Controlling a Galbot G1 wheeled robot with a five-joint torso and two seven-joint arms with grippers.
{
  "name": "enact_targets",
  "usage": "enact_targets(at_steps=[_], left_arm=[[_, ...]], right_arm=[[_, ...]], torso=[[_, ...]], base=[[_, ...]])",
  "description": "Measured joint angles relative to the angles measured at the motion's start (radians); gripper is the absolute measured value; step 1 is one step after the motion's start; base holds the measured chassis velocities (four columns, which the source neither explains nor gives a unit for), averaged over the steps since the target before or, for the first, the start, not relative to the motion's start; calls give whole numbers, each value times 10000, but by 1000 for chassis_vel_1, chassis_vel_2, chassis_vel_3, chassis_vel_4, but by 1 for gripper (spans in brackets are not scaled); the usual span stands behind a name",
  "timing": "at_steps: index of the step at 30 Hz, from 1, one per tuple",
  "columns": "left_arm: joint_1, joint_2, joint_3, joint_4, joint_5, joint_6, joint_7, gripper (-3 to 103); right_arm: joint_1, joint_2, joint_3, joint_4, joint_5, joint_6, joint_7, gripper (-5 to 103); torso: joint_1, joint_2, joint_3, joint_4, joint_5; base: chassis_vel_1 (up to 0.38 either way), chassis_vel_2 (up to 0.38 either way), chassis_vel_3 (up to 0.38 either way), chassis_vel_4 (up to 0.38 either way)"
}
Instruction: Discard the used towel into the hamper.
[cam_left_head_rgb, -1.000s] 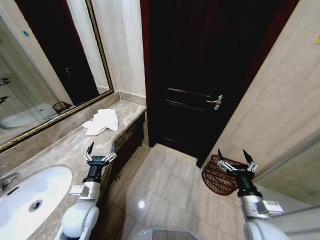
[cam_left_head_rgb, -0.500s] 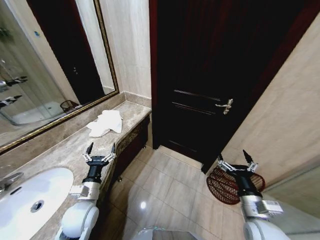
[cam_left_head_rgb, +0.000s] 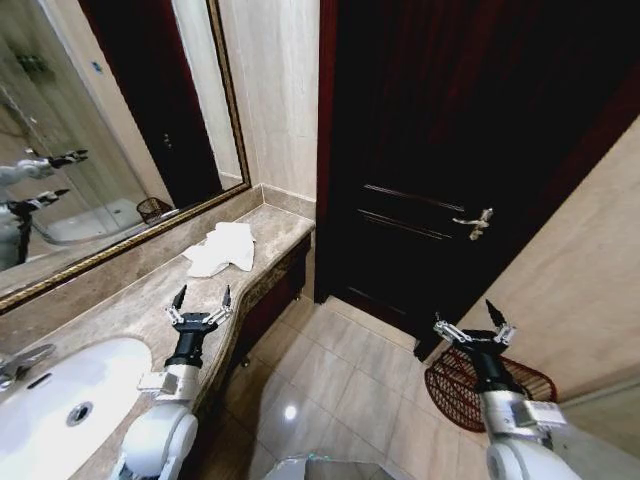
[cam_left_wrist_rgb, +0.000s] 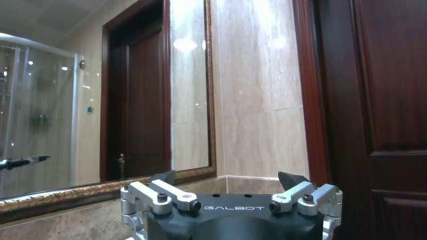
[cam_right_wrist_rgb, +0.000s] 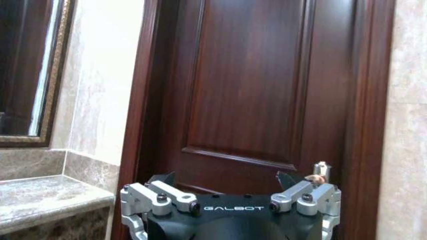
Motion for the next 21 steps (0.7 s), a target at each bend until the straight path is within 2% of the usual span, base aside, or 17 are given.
enact_targets(at_steps=[21], left_arm=[[-35,-10,27,56,-41,50,-66,100]], right_arm=[[-3,-5,-16,-19,-7,-18,-5,100]], torso=[[0,-1,0,0,0]], base=[[-35,92,94,-38]])
